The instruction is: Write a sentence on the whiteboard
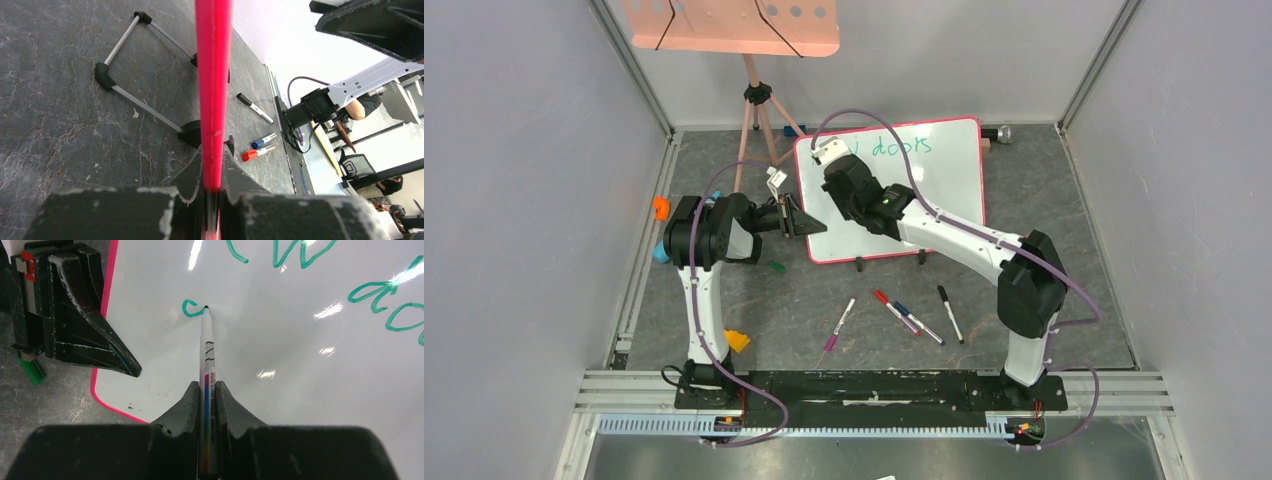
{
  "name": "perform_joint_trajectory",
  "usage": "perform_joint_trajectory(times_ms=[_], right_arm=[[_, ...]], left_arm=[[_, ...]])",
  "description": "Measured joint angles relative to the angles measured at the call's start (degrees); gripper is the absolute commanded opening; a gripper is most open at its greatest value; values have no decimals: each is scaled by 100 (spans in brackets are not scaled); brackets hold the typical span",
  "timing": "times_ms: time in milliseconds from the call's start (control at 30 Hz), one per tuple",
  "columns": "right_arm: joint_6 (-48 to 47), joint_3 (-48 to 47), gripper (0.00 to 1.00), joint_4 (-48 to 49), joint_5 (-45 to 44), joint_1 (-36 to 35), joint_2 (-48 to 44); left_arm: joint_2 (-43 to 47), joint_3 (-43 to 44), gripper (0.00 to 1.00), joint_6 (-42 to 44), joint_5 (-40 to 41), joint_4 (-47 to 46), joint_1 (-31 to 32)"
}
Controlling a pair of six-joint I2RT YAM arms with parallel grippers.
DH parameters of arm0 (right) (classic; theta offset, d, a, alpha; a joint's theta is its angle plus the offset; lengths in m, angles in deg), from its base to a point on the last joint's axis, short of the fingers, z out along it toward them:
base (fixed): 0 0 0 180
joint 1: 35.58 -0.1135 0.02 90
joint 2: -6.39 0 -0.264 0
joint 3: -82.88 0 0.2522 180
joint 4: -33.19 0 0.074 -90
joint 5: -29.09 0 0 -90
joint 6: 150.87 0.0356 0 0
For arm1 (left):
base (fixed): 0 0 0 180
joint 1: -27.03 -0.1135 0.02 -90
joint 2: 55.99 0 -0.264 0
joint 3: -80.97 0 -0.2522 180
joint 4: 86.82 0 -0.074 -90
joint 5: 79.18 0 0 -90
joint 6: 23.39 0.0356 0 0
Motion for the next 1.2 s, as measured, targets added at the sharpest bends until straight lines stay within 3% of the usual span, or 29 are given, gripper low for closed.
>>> perform_joint_trajectory(times_ms=[1200], right_arm=[[-2,48,0,-9,621,122,-153]], left_arm=[[0,4,2,2,-13,-4,0]])
